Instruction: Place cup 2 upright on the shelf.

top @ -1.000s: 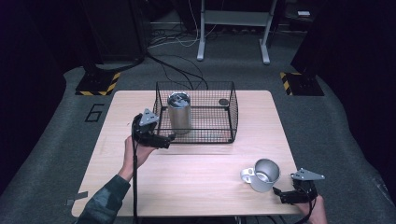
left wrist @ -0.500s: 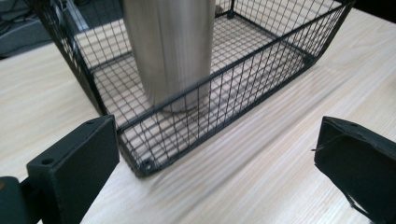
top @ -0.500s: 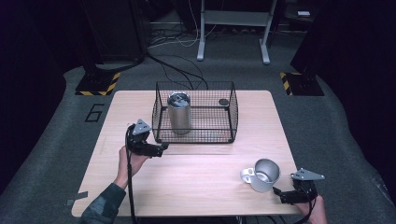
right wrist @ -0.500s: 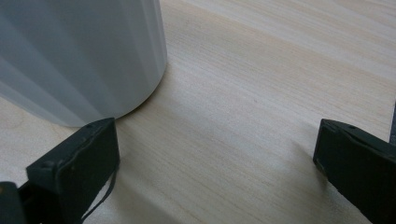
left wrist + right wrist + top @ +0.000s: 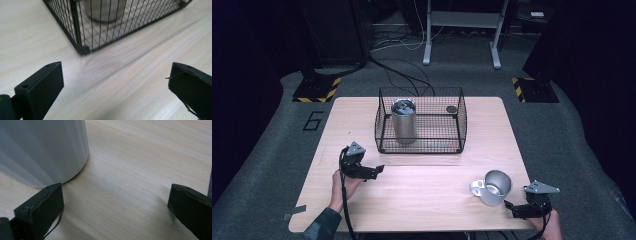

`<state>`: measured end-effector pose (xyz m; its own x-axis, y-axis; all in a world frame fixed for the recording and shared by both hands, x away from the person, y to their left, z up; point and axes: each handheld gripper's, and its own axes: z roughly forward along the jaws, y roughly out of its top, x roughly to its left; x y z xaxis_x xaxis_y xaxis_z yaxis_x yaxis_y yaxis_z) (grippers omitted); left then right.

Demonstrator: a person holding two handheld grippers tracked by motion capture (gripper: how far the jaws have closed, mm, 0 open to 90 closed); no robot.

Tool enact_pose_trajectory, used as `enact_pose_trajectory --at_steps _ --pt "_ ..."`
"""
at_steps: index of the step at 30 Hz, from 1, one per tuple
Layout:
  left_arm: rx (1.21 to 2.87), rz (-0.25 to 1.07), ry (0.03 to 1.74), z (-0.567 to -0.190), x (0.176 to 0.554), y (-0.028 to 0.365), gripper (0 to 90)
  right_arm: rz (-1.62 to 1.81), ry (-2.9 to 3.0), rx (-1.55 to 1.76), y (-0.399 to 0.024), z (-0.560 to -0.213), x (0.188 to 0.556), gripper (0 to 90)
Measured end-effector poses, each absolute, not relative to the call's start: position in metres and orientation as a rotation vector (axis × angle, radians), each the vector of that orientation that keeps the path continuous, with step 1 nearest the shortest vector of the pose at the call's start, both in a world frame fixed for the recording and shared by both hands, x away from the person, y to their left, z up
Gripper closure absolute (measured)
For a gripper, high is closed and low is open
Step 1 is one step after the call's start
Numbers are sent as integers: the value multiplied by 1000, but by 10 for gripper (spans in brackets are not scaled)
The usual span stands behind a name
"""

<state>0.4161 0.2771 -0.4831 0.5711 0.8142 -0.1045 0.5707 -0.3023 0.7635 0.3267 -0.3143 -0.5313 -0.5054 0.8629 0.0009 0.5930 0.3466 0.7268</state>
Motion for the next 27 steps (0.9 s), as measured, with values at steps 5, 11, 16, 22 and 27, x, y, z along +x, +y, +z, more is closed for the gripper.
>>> enact_pose_trajectory --at_steps 5,11,16,22,27 --pt "1994 322 1142 -505 413 283 0 955 2236 1282 -314 -531 327 0" --pt "2034 317 1169 -525 412 281 0 954 2230 1280 -314 -531 327 0" --pt "2048 383 1153 -528 410 278 0 956 2224 1280 -314 -532 327 0" --pt "2075 449 1143 -530 408 273 0 950 2204 1306 -314 -532 327 0" --pt "2116 498 1137 -530 407 268 0 931 2186 1294 -315 -531 329 0"
